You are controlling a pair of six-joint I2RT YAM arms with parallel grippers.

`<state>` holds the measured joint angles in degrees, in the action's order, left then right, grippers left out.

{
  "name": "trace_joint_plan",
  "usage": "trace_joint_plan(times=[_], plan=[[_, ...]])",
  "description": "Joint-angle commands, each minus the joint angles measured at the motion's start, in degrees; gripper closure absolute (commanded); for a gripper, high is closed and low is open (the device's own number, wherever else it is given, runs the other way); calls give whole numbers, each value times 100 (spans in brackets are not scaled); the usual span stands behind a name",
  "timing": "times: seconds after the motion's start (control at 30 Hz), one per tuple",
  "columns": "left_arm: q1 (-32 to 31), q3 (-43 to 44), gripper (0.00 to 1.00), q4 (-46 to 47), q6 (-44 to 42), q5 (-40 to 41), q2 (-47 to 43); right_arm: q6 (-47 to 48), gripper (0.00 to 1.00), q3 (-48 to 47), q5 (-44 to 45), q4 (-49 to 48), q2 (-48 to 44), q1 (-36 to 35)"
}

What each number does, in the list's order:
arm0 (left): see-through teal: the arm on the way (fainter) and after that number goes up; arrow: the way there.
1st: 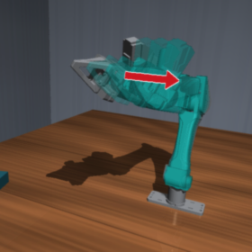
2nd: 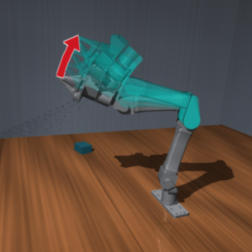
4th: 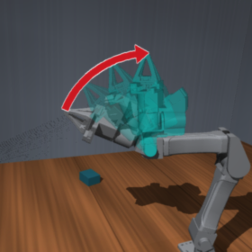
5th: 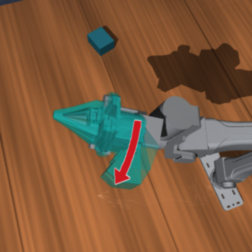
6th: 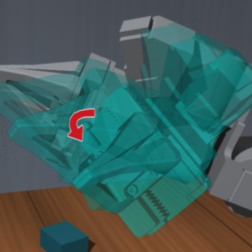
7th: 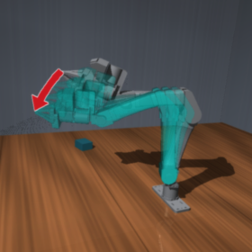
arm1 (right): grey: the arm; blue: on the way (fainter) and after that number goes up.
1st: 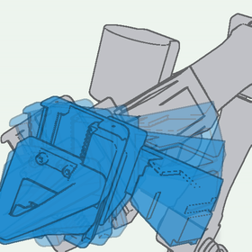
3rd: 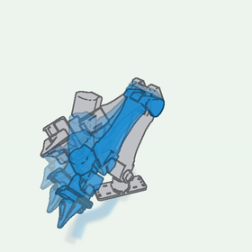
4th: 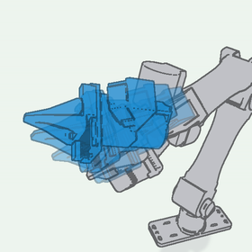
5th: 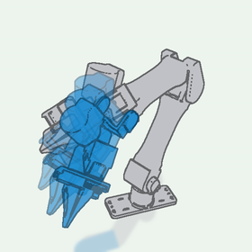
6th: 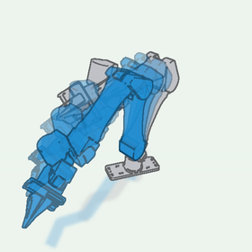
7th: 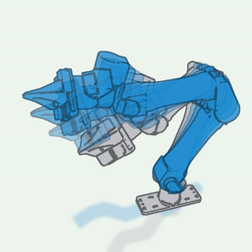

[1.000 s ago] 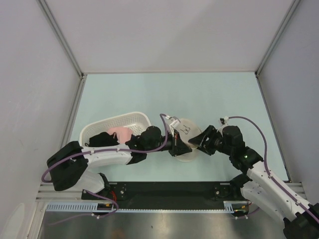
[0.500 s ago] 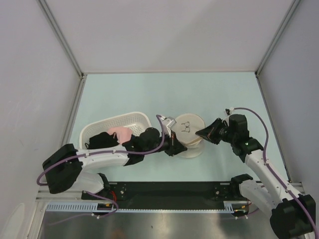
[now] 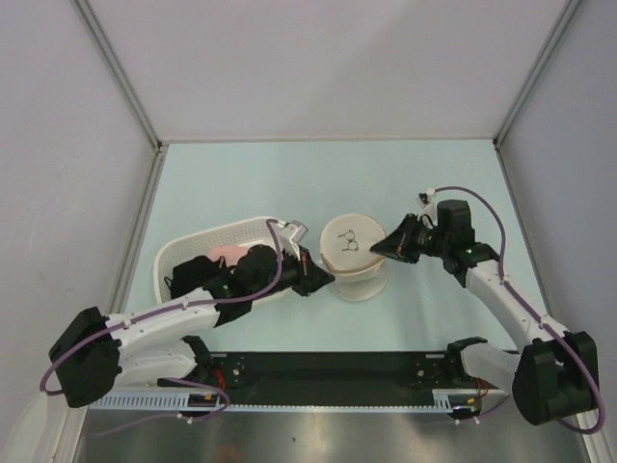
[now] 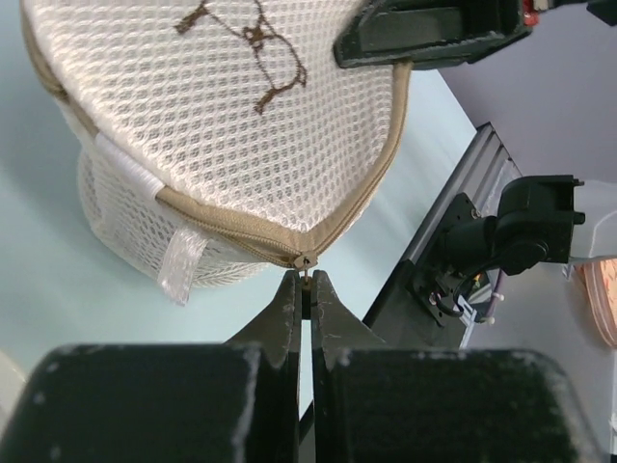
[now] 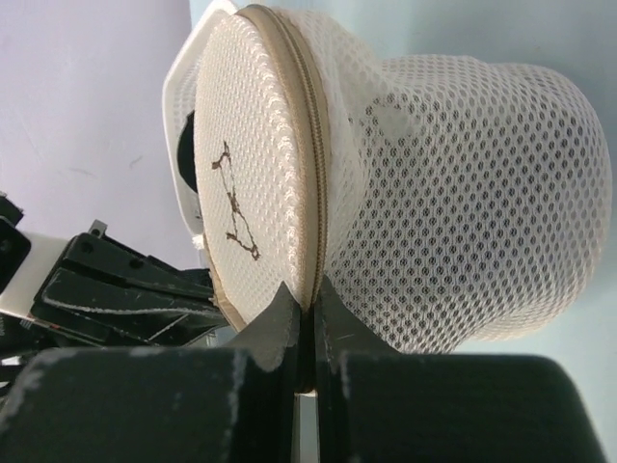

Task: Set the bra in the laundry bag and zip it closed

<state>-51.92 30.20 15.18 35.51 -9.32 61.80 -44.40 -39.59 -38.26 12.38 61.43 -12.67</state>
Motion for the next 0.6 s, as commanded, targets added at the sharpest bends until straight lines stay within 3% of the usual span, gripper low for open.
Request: trace_joint_plan(times=[0.0,0.03,0.07,0.17,0.27,0.57], plan=[[-28,21,100,527,228,-517,269,642,76,-636,659,-71,482,-208],[-46,65,100,652,298,-588,349,870,60,-768,932,540,571,-280],[-72,92,100,783,456,-658,559,968,36,-961,1187,824,624,-315],[-169,232,100,1250,685,-834,842,1161,14,-884,1654,1353,511,-333],[-327,434,100,1487,738,-931,1193,1110,4,-533,2138,1679,-138,-394],[-679,698,100,1848,879,-1045,1941,4,0,372,2490,2488,-2581,-658]])
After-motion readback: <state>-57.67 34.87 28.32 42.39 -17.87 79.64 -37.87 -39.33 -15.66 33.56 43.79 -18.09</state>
